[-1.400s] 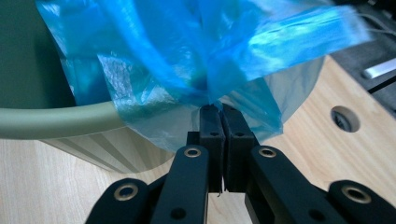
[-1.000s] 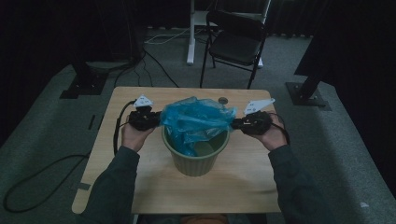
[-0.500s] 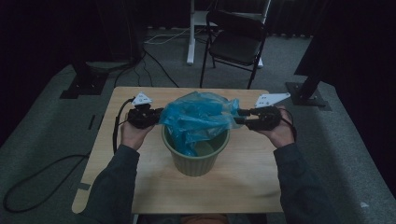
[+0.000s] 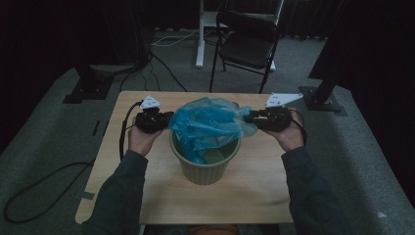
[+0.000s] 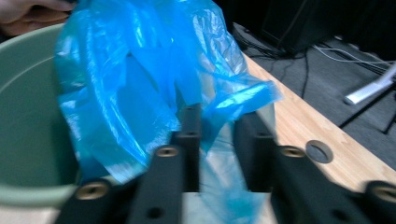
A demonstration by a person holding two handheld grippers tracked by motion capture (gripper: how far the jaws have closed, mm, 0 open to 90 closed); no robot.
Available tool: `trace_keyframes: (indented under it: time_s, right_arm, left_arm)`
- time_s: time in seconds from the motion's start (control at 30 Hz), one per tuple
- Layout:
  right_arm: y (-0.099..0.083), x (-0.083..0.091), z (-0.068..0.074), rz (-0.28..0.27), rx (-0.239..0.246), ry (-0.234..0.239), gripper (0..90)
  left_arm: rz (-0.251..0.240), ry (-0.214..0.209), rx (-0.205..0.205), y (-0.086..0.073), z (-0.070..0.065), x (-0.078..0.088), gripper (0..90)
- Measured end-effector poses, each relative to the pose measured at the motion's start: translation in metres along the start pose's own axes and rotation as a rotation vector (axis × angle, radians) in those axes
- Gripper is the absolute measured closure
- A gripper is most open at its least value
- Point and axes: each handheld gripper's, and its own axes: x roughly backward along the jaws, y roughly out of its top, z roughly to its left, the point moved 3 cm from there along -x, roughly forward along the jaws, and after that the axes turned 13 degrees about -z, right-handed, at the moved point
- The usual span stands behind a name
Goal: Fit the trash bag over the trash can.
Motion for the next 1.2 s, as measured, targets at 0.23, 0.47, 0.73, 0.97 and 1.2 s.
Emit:
trace_keyframes:
  time_s: [0.23,0.47,0.73,0.97,1.2]
  right_arm:
    - [-0.004,-0.022,-0.012,0.073,-0.057,-0.087,90.0]
    - [-0.029,-0.044,-0.021,0.190,-0.130,-0.108,90.0]
    - [-0.044,-0.048,-0.019,0.246,-0.162,-0.084,90.0]
    - [-0.046,-0.050,-0.021,0.253,-0.169,-0.098,89.5]
    - [-0.029,-0.034,-0.015,0.172,-0.118,-0.099,68.8]
  left_arm:
    - [0.012,-0.005,0.021,-0.004,0.005,-0.008,78.2]
    - [0.037,-0.014,0.074,-0.016,0.013,-0.016,78.2]
    - [0.049,-0.018,0.080,-0.022,0.012,-0.020,78.2]
    - [0.034,-0.011,0.076,-0.019,0.011,-0.021,77.2]
    - [-0.036,-0.003,0.075,-0.009,0.012,-0.006,67.9]
